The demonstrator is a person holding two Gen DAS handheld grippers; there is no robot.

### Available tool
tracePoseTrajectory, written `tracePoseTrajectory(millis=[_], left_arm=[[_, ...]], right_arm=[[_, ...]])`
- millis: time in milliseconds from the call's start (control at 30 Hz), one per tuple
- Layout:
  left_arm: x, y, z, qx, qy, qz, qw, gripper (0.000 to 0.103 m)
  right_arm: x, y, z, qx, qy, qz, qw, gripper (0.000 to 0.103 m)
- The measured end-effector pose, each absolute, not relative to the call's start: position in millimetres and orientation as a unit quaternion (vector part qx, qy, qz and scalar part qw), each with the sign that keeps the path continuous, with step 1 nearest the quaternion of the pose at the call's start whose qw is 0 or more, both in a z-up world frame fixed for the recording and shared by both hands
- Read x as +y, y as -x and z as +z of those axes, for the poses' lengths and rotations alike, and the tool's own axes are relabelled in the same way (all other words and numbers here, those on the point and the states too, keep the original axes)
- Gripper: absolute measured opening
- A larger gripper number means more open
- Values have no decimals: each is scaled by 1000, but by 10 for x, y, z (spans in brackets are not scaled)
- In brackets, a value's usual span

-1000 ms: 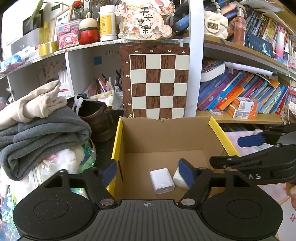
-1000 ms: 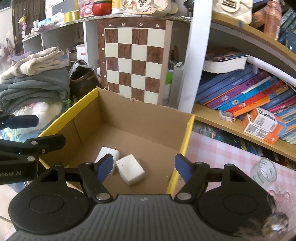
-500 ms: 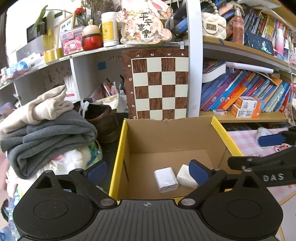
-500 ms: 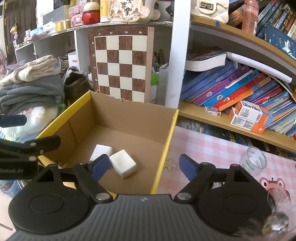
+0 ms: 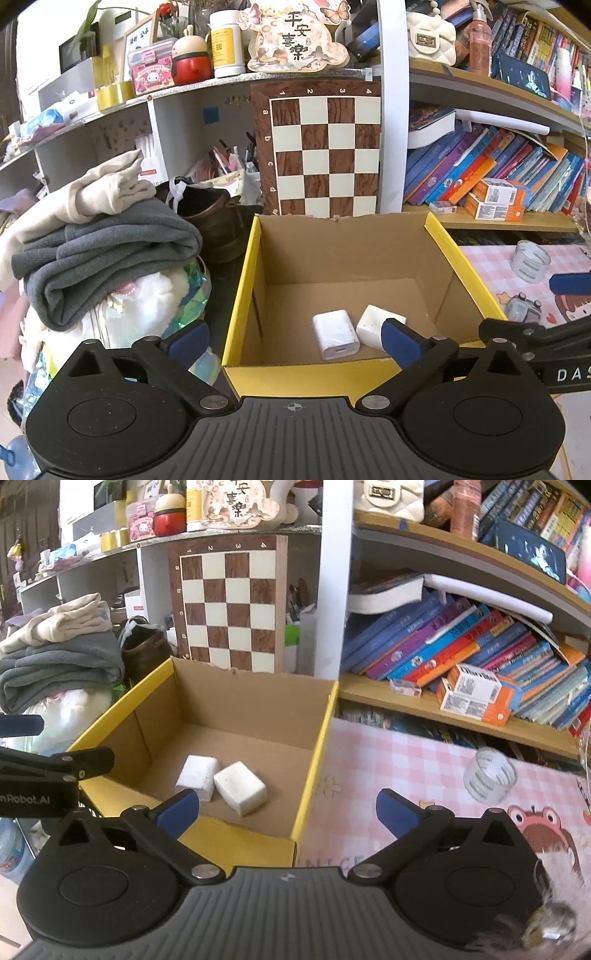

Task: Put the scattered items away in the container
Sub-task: 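Raise both open grippers out of the yellow box and back away, then move the right tool toward the clear tape roll while the left tool approaches the toy car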

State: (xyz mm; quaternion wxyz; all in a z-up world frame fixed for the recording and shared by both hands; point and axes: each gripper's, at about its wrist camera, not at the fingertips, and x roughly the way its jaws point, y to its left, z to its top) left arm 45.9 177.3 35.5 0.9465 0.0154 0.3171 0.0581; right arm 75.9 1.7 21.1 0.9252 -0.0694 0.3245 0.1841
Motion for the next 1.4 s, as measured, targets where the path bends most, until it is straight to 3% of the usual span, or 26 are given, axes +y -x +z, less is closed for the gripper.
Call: tracePoseTrajectory(millis=[1400], left_arm=[[1098,-396,327,334,-8,68,940,101]], right_arm=[[-862,-606,15,358,26,158,920,103]])
